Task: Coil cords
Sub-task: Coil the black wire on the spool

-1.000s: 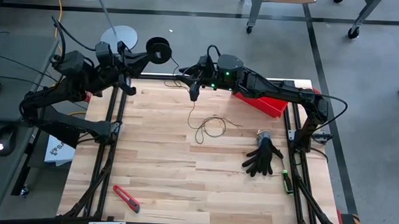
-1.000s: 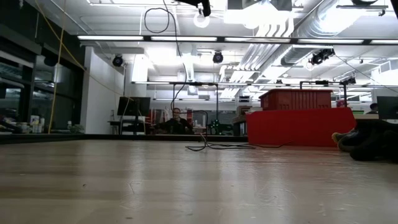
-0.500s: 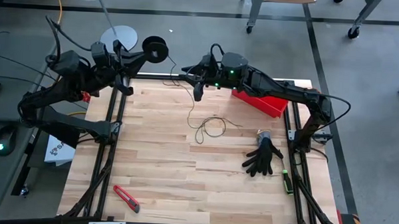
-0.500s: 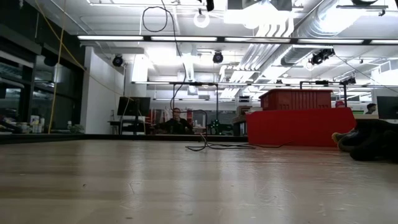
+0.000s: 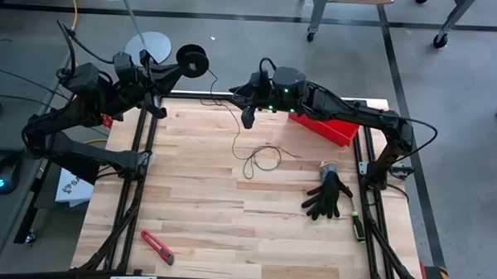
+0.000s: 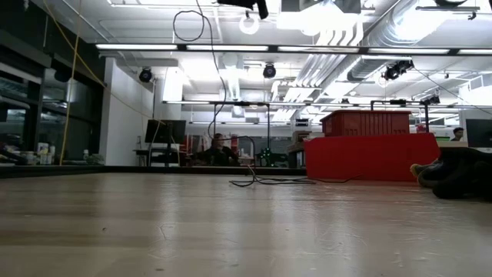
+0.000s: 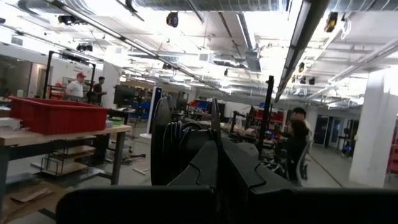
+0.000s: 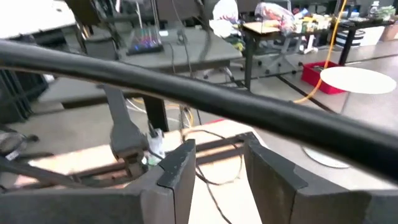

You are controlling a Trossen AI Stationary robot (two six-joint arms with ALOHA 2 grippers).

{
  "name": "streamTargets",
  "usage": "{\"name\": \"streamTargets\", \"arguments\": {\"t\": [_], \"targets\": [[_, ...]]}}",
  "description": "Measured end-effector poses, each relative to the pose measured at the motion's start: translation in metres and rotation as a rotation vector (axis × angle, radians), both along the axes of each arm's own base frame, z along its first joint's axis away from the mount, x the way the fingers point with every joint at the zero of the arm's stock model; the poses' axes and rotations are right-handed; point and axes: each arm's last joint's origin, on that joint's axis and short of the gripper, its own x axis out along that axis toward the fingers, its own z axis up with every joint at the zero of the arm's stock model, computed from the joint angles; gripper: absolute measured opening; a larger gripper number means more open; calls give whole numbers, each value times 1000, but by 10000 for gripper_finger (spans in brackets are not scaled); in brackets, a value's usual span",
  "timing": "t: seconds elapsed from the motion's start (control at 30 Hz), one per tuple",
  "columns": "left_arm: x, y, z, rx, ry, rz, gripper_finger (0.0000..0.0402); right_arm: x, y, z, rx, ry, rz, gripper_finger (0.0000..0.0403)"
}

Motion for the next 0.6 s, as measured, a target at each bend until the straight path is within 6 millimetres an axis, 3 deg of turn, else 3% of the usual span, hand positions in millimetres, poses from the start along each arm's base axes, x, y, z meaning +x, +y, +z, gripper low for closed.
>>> {"name": "streamTargets", "arguments": {"t": [0.37, 0.6], "targets": [[-19, -5, 6, 58, -31, -66, 0, -3, 0, 2, 33, -3, 17, 129], [-30, -7, -2, 34, -40, -99, 0, -3, 0, 3, 52, -8, 16, 129]]}}
